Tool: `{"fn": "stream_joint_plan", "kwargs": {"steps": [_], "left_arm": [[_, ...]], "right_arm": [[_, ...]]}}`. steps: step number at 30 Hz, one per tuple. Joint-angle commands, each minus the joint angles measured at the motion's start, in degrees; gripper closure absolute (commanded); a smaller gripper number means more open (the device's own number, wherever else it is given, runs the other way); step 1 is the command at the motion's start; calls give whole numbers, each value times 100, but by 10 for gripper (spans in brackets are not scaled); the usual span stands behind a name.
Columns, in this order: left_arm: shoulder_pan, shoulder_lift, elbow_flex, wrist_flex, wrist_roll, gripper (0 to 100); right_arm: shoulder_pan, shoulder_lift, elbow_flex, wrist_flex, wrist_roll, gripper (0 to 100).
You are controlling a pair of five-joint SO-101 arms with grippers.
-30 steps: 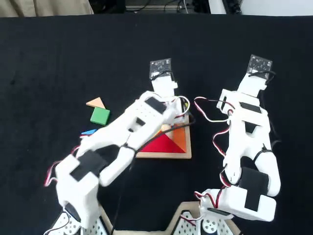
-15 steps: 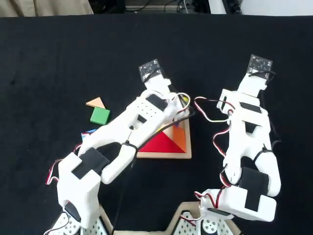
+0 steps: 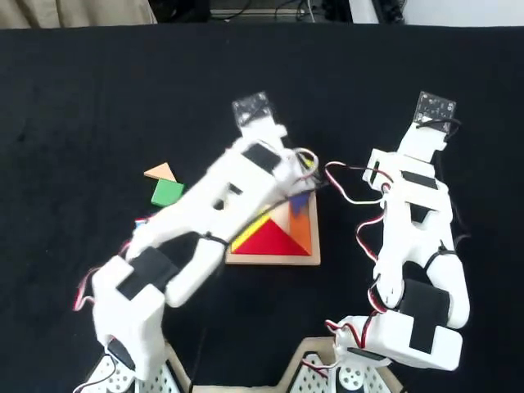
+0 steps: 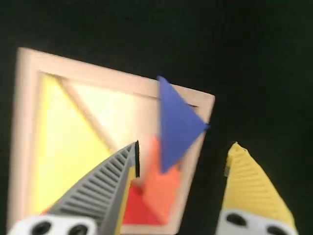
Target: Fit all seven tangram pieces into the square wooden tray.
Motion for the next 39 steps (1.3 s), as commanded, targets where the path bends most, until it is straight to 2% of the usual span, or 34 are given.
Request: {"fn": "stream_joint_plan", "kwargs": {"steps": [1,6,9,12,15,18,21,27,32,39], "left_arm": [[-901,-1125,-602,1345,-1495,712],[-1868,-2365,-110,2066,-2743,713],[-2580,-3042,655,2057,-2971,713],[-3336,-3560,1789,1371,-3455,713],[-3732,-3965,3204,-62,-4053,713],[-3793,-4343,4585,-1495,-4044,713],[-3837,-4624,5226,-2224,-4035,713],[-4312,-4730,5437,-2593,-3701,713],[-4312,-4730,5851,-3209,-3666,713],[-4312,-4730,5895,-3279,-3648,713]], "right_arm": [[-123,-277,-171,18,79,986],[-923,-374,-356,870,1125,986],[-1143,-505,-418,1327,1275,987],[-1231,-541,-593,1776,1301,987],[-1468,-532,-769,2207,1389,987],[-1714,-532,-778,2338,1591,987],[-1811,-418,-796,2338,1591,987],[-1802,593,-1341,2374,1591,987],[-1793,1235,-1789,2400,1591,987],[-1802,1385,-2009,2523,1591,987]]}}
